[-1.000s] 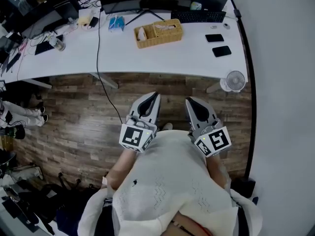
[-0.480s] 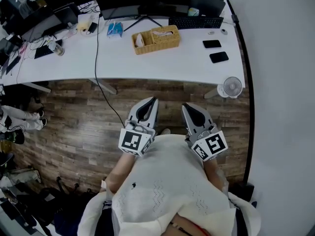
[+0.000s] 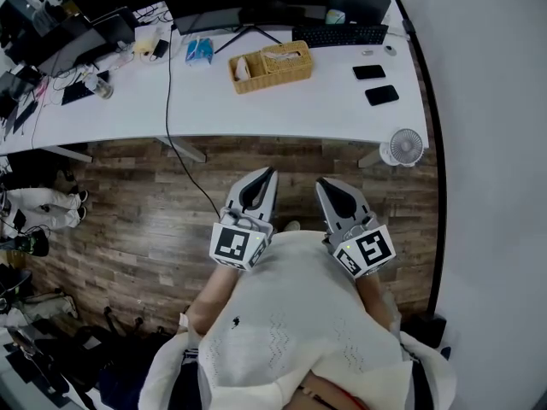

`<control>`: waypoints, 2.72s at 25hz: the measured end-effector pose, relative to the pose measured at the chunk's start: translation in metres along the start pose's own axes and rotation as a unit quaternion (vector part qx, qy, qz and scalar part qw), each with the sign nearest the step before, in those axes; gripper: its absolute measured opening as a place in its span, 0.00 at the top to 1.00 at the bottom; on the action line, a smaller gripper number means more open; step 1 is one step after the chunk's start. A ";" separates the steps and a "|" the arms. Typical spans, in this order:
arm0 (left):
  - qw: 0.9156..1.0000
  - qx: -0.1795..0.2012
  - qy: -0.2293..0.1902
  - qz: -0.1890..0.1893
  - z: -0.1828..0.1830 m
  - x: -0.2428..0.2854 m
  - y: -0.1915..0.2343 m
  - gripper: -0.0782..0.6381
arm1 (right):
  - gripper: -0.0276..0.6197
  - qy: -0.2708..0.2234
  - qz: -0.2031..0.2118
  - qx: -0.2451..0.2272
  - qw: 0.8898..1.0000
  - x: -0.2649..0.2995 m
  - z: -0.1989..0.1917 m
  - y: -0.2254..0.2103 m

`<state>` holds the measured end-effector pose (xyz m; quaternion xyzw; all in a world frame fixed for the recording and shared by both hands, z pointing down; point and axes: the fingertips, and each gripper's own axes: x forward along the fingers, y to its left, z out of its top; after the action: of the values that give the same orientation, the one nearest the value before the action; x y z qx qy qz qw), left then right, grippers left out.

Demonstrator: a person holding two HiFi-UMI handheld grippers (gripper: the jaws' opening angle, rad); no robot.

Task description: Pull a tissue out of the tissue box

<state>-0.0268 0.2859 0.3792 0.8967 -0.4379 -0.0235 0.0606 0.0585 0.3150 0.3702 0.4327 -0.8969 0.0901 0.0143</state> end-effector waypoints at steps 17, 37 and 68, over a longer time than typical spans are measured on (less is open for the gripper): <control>0.999 0.000 0.005 -0.034 -0.003 0.044 0.004 0.87 | 0.96 0.009 -0.045 -0.005 0.999 0.002 -0.001 -0.039; 0.997 -0.020 0.031 -0.065 -0.010 0.152 0.073 0.87 | 0.96 0.034 -0.078 -0.030 0.996 0.090 0.011 -0.114; 0.993 -0.024 0.064 -0.097 -0.014 0.267 0.232 0.87 | 0.96 0.080 -0.116 -0.023 0.990 0.264 0.021 -0.181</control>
<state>-0.0431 -0.0649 0.4262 0.9328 -0.3437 0.0175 0.1070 0.0354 -0.0033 0.4042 0.5251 -0.8383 0.1013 0.1063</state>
